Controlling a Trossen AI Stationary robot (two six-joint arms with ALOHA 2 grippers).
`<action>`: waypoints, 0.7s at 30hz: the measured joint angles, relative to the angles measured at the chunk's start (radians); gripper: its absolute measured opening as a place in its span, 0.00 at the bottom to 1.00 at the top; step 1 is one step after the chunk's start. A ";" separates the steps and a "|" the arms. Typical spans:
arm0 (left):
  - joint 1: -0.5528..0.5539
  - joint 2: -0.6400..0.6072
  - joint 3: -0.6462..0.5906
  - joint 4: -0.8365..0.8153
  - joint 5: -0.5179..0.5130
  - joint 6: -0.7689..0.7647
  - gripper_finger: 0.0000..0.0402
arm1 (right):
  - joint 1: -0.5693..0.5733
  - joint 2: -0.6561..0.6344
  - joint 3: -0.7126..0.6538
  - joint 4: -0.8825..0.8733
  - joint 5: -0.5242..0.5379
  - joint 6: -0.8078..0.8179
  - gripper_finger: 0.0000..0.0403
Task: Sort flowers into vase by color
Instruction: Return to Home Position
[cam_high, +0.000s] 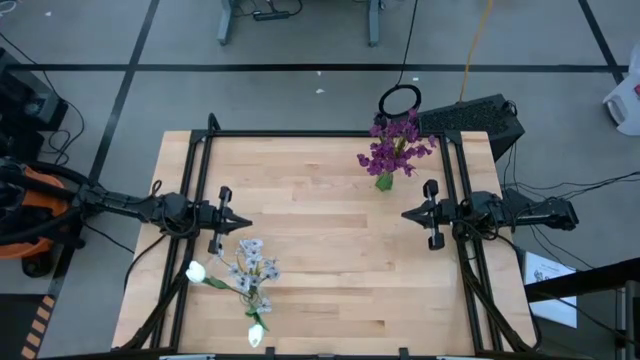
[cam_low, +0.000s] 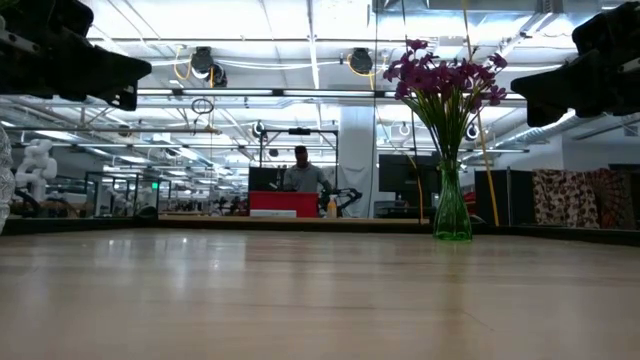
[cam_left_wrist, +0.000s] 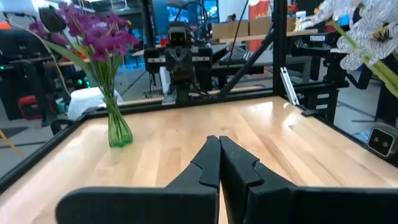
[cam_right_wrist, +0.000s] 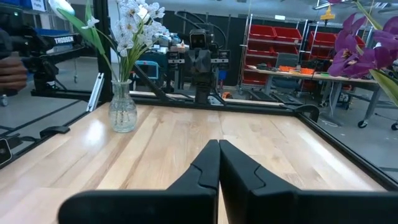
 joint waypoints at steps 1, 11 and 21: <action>0.000 -0.011 0.000 -0.015 -0.001 -0.004 0.01 | 0.000 0.000 0.000 0.000 0.000 0.000 0.00; 0.026 -0.141 0.000 -0.163 -0.026 -0.026 0.01 | 0.000 0.000 0.000 0.000 0.000 0.000 0.00; 0.137 -0.161 0.002 -0.190 0.045 -0.057 0.01 | 0.000 0.000 0.000 0.000 0.000 0.000 0.00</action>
